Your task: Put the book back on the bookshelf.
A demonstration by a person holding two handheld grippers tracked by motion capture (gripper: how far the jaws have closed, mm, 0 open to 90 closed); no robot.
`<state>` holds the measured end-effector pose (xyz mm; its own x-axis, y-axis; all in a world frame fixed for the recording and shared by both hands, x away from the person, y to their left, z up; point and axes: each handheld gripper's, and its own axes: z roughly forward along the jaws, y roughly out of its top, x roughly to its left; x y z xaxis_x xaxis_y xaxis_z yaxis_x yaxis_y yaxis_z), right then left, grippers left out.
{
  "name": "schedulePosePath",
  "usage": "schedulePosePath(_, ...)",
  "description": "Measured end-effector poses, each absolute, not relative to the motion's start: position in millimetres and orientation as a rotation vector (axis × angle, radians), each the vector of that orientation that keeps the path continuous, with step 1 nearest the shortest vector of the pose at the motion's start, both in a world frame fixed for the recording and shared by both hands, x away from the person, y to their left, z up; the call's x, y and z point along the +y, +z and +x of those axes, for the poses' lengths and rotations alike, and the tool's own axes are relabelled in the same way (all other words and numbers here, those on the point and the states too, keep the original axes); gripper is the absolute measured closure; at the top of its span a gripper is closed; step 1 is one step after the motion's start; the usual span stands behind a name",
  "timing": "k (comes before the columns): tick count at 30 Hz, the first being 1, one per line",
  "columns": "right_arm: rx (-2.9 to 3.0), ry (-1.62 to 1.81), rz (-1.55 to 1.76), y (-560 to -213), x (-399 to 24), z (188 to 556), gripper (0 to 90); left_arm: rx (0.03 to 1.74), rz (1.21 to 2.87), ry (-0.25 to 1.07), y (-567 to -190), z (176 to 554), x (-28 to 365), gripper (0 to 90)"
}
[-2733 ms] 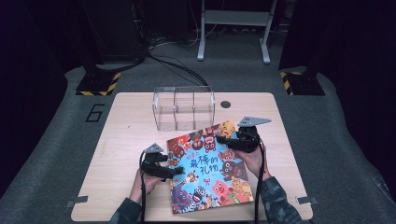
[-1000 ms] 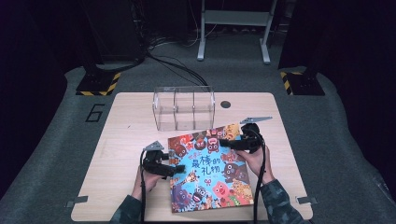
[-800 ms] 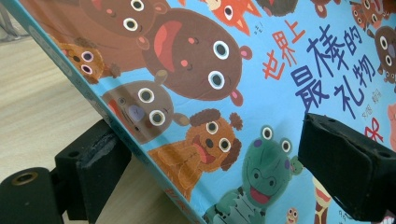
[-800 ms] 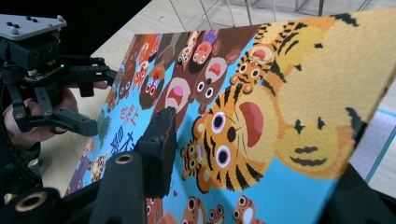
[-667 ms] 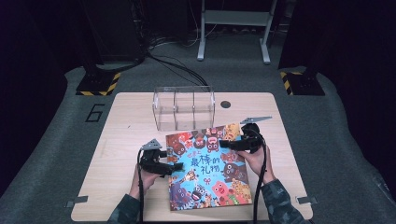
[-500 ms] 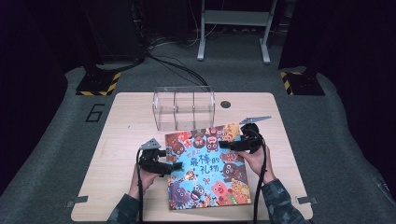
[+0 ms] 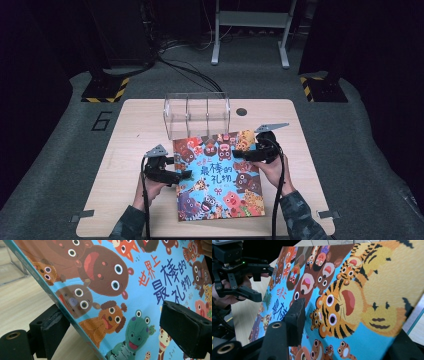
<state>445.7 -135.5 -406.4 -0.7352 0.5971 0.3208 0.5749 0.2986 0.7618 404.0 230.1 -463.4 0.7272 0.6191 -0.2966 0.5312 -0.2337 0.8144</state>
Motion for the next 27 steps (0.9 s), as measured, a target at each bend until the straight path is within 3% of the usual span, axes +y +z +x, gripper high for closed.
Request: schedulePosePath(27, 2.472, 1.367, 1.033, -387, -125, 444, 42.8, 0.822, 1.892, 0.197, -430, 400, 239, 9.6)
